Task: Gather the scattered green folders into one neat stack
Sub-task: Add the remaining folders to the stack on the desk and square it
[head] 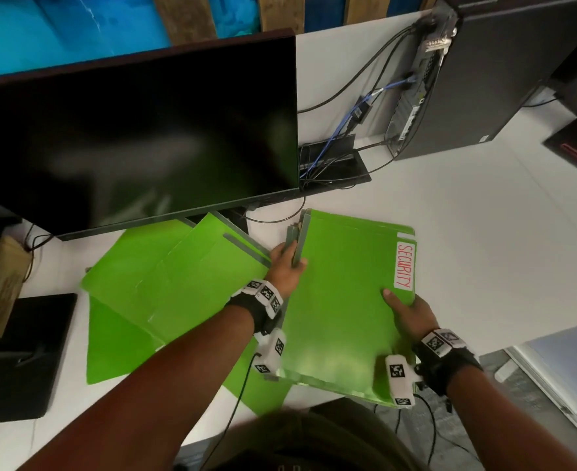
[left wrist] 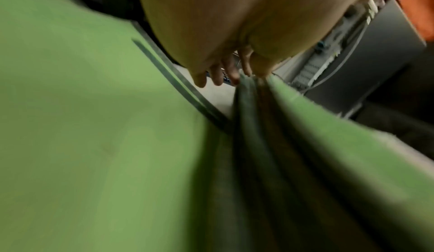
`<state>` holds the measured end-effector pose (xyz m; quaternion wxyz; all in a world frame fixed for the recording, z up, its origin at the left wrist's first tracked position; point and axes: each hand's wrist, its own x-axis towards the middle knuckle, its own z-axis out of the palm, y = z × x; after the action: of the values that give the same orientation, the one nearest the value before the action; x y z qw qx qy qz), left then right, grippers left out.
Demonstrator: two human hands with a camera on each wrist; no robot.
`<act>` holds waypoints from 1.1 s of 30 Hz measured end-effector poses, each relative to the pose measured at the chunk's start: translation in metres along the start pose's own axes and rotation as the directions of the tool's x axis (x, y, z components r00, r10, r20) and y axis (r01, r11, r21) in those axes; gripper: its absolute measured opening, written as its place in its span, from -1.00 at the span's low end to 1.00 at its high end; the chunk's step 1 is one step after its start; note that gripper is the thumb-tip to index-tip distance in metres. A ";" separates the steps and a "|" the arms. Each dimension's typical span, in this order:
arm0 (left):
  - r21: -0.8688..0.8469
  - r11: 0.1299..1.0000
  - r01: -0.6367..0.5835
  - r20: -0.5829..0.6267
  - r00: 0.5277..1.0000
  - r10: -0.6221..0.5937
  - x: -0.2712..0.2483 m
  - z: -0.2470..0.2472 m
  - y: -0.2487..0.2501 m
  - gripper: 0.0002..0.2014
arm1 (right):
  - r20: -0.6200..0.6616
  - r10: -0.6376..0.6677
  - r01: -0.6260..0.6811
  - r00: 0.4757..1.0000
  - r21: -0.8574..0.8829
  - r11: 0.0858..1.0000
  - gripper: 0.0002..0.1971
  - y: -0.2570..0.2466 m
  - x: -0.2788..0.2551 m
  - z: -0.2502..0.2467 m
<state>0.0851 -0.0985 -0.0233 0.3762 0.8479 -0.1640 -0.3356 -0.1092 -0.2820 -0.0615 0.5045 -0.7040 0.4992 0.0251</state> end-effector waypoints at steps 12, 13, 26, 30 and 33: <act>0.869 0.167 -0.466 0.468 0.883 0.033 0.022 -0.068 -0.054 0.18 | -0.080 0.049 -0.052 0.996 -0.040 0.998 -0.36 0.010 0.015 -0.024; 0.873 0.131 -0.469 0.469 0.883 0.031 0.023 -0.067 -0.048 0.19 | -0.081 0.051 -0.055 0.995 -0.052 0.997 -0.38 0.011 0.015 -0.024; 0.954 0.107 -0.281 0.292 0.951 -0.098 0.028 -0.130 -0.045 0.22 | -0.046 0.031 -0.034 0.998 -0.067 0.997 -0.42 0.014 0.018 -0.021; 0.940 0.174 -0.294 0.317 0.940 -0.122 0.030 -0.135 -0.054 0.16 | -0.049 0.010 -0.015 0.999 -0.104 0.994 -0.40 0.020 0.022 -0.021; 0.940 0.142 -0.310 0.324 0.941 -0.094 0.029 -0.132 -0.054 0.19 | -0.040 0.008 -0.012 0.999 -0.102 0.995 -0.40 0.020 0.024 -0.020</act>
<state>0.1989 -0.0088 -0.0117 -0.2746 0.8080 -0.4599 -0.2454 -0.1217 -0.3130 -0.0785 0.4579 -0.7267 0.5106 0.0391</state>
